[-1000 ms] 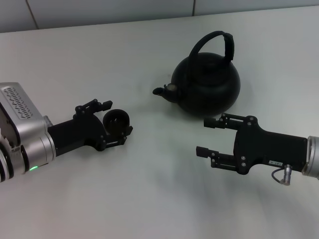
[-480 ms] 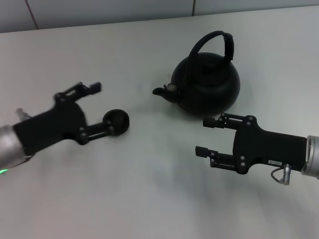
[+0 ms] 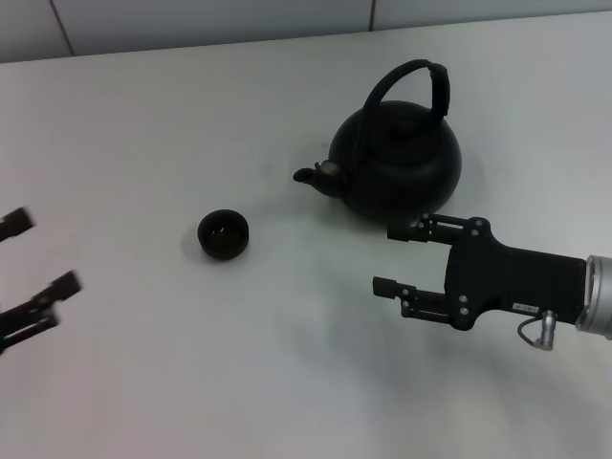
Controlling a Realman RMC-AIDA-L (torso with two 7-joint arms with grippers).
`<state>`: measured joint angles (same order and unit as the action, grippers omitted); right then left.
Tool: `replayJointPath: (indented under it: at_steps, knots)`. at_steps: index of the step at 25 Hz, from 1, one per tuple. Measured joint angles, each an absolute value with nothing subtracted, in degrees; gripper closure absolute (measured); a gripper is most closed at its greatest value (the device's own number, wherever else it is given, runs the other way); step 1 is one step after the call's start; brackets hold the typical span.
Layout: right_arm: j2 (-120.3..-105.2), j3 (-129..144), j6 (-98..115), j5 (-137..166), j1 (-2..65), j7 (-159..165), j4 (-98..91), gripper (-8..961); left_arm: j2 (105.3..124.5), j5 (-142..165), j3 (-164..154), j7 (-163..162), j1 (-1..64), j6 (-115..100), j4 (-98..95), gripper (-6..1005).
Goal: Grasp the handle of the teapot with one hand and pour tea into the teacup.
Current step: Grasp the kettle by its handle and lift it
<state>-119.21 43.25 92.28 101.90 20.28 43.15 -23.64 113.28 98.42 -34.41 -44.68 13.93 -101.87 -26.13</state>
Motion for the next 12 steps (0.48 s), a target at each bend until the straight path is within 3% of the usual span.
replayJointPath:
  at_steps: [4, 12]
  knots:
    - [-119.18, 43.2, 92.3, 101.9, 20.4, 43.2, -23.6, 290, 112.18, 98.4, -33.2, -44.7, 11.7, -104.2, -26.3, 140]
    - [-119.22, 43.2, 92.3, 101.9, 20.4, 43.2, -23.6, 290, 112.0, 101.2, -33.1, -44.0, 10.6, -102.1, -26.9, 139]
